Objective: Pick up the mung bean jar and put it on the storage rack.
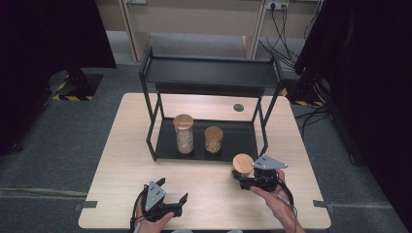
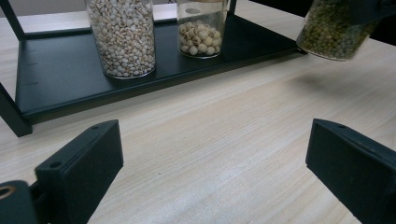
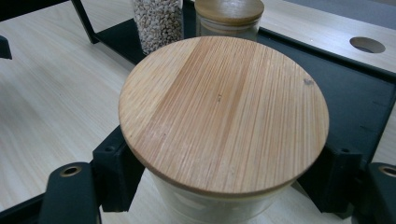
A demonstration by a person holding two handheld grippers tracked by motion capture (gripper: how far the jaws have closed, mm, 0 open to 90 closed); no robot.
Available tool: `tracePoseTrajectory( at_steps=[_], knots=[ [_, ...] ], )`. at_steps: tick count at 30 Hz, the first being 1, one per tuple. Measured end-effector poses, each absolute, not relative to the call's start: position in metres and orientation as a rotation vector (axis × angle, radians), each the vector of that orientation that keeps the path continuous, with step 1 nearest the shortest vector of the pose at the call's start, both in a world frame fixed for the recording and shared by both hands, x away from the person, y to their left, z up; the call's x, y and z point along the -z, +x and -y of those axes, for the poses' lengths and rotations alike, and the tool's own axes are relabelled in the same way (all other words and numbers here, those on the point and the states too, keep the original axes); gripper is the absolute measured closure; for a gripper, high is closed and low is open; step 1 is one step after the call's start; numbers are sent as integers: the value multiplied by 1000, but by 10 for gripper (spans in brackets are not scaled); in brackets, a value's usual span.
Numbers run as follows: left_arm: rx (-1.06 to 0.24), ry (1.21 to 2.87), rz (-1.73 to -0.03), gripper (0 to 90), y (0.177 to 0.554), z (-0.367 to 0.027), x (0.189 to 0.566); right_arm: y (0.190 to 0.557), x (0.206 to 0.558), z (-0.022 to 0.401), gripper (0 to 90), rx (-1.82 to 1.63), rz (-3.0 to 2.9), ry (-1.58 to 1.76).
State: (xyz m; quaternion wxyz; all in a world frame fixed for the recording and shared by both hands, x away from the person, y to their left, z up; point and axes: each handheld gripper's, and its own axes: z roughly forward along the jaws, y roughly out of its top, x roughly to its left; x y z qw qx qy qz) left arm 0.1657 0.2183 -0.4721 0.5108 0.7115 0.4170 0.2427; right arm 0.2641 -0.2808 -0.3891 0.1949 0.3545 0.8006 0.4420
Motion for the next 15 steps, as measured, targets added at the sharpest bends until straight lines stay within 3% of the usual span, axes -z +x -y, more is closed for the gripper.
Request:
tracePoseTrajectory(
  at_steps=[15],
  knots=[
    [-585,1712,-1003,35,166,-219,472,291,382,261,255,-1185,-2246,1019]
  ],
)
